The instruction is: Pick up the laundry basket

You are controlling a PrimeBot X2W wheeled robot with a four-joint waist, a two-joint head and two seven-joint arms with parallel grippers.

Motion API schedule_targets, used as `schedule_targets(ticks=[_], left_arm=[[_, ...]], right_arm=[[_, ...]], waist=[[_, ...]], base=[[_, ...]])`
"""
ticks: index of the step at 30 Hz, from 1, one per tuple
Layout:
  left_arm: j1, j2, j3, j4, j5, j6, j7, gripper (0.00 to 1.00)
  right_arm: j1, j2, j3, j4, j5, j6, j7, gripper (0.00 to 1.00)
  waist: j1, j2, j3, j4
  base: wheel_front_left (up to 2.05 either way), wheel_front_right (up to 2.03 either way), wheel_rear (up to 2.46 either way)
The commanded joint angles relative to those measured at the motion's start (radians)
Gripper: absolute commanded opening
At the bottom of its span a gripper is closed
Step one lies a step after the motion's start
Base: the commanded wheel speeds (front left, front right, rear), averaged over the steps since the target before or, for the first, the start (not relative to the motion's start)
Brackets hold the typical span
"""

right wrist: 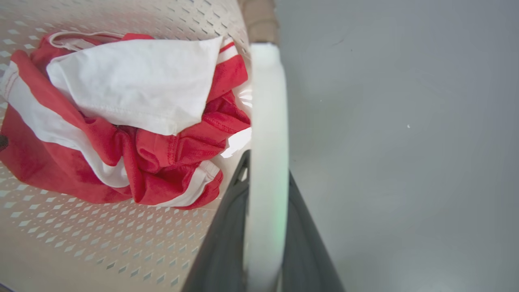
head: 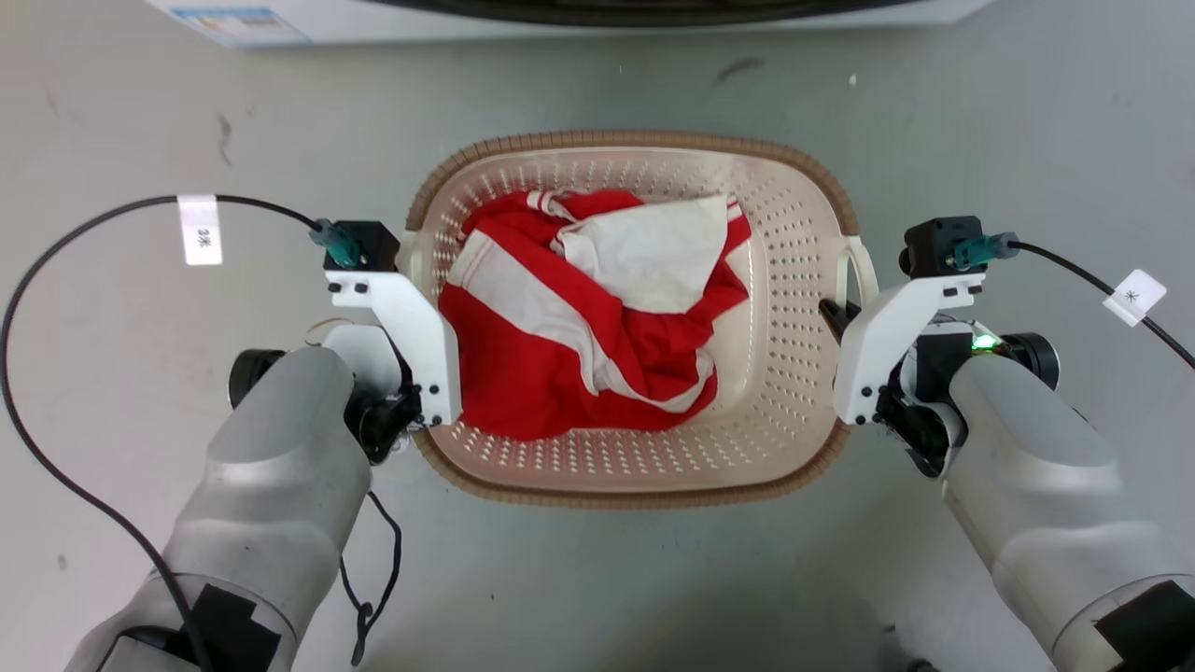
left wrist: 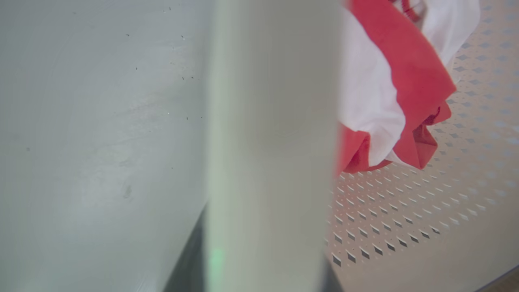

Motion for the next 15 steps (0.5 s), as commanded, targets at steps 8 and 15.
schedule_targets(ticks=[8,15], left_arm=[[0.043,-0.030,-0.082,-0.010,-0.113,-0.007,0.176,0.00],[0.000,-0.026,-0.110,-0.030,-0.173,-0.008,0.262,0.00]], right_arm=[[0.025,-0.079,0.075,-0.013,0.098,0.003,0.138,0.00],[0.016,-0.119,0.096,0.004,0.158,0.002,0.258,0.00]], waist=[[-0.0001,0.0000,-0.272,0.027],[-0.0001,0.0000,-0.373,0.039]], base=[[0.00,0.00,0.00],[0.00,0.00,0.00]])
